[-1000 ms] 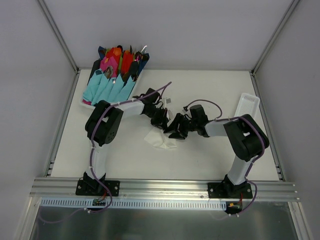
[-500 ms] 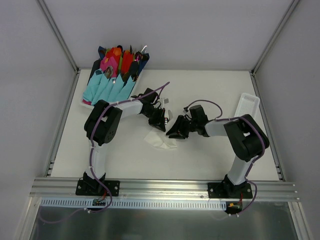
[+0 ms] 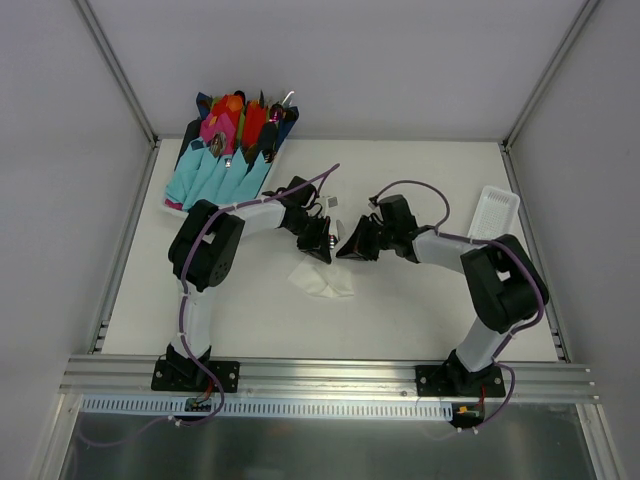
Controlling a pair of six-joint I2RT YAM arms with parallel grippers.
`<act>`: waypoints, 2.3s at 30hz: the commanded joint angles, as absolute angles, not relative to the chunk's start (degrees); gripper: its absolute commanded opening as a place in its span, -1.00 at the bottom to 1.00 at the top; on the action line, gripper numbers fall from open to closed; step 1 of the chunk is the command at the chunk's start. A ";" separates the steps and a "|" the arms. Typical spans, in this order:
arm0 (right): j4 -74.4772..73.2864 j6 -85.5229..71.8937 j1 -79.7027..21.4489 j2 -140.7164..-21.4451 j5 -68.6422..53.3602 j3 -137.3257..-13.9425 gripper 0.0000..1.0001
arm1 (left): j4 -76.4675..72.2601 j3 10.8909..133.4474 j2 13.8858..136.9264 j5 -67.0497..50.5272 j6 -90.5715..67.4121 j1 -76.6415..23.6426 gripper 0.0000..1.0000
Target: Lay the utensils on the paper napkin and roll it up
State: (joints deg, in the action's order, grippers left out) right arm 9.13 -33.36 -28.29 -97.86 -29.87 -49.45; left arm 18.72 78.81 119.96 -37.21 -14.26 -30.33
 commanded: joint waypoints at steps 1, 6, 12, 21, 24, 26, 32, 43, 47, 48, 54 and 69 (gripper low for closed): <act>5.64 -30.85 -29.00 -99.14 -27.78 -52.73 -0.99 | 20.65 77.52 119.53 -33.66 -12.66 -30.32 -1.00; 1.50 -28.83 -30.41 -103.09 -25.32 -56.33 -0.99 | 20.65 77.52 119.62 -33.66 -12.57 -30.23 -1.00; -4.65 -25.49 -31.73 -105.99 -21.01 -57.92 -1.00 | 20.65 77.43 119.71 -33.49 -12.39 -30.23 -1.00; -10.98 -22.15 -32.87 -108.28 -16.17 -58.80 -0.92 | 20.65 76.90 119.53 -32.70 -12.31 -30.23 -1.00; -14.40 -20.58 -33.57 -107.58 -13.45 -60.46 -0.79 | 20.65 76.91 119.71 -32.61 -12.30 -30.32 -1.00; -15.82 -20.21 -34.36 -107.40 -12.48 -61.26 -0.76 | 20.65 76.82 119.79 -32.61 -12.48 -30.23 -1.00; -13.71 -22.32 -35.68 -105.47 -14.76 -62.40 -0.78 | 20.65 76.29 119.62 -32.43 -12.39 -30.23 -1.00; -6.42 -25.93 -35.60 -103.71 -19.33 -59.77 -0.87 | 20.65 76.46 119.44 -32.26 -12.30 -30.23 -1.00; -5.01 -26.46 -35.60 -103.80 -20.21 -59.41 -0.88 | 20.65 76.64 119.62 -32.34 -12.39 -30.23 -1.00; -4.84 -26.46 -35.60 -103.97 -20.48 -59.59 -0.88 | 20.65 76.64 119.71 -32.26 -12.39 -30.23 -1.00; -3.52 -26.72 -35.60 -103.80 -21.53 -59.15 -0.92 | 20.57 76.64 119.80 -32.34 -12.39 -30.23 -1.00; -8.61 -25.49 -35.60 -106.78 -17.33 -60.38 -0.94 | 20.65 76.47 119.71 -31.99 -12.22 -30.23 -1.00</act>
State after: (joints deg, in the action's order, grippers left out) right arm -4.54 -26.46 -35.35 -105.27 -20.18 -58.41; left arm 18.17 78.04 119.94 -36.97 -14.15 -30.26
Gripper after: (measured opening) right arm 0.034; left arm 0.006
